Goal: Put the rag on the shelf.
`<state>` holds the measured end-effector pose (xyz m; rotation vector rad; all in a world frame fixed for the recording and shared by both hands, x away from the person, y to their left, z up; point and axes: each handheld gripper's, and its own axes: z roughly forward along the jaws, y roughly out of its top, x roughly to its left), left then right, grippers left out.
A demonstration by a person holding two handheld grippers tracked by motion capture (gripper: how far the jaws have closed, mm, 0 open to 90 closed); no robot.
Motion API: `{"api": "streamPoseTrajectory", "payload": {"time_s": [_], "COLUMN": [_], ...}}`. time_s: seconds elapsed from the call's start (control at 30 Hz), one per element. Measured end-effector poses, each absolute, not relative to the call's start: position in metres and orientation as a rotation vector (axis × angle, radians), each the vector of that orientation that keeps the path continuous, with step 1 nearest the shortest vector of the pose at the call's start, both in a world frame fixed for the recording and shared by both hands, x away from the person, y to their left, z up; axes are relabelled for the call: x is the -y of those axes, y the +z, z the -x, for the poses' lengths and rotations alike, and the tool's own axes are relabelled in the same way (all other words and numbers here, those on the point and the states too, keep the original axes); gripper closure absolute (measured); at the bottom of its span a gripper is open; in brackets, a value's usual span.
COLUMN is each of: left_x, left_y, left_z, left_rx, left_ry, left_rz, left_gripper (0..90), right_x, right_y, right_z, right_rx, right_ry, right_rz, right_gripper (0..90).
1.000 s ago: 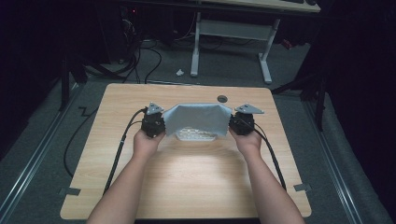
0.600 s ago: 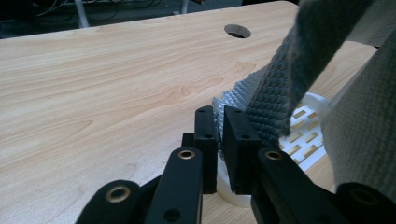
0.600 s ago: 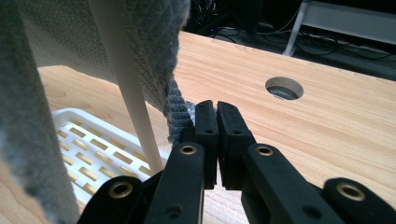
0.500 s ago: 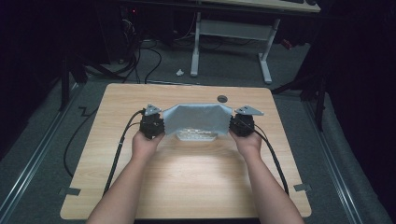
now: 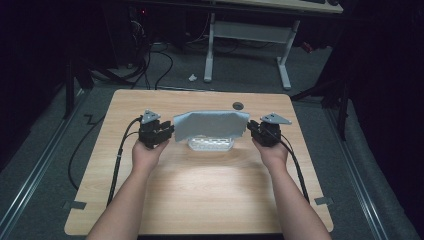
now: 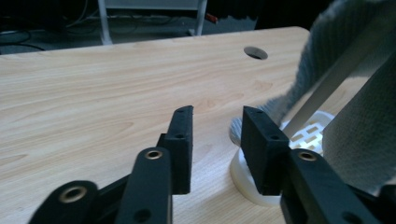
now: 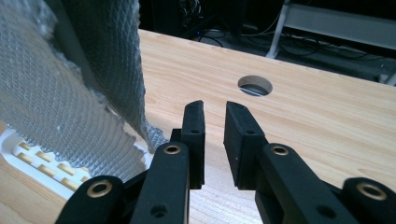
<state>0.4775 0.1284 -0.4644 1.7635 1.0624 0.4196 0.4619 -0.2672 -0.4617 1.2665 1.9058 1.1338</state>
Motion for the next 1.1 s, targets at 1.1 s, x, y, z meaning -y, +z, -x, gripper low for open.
{"api": "streamPoseTrajectory", "payload": {"time_s": [1.1], "left_x": [-0.163], "left_y": [-0.464], "left_z": [-0.423], "left_rx": [-1.059], "left_ry": [0.549], "left_rz": [-1.779], "left_gripper": [54.7], "right_x": [0.274], "right_y": [-0.441], "right_z": [-0.412], "right_rx": [-1.88], "right_ry": [1.126], "right_rz": [-1.174], "right_gripper": [62.0]}}
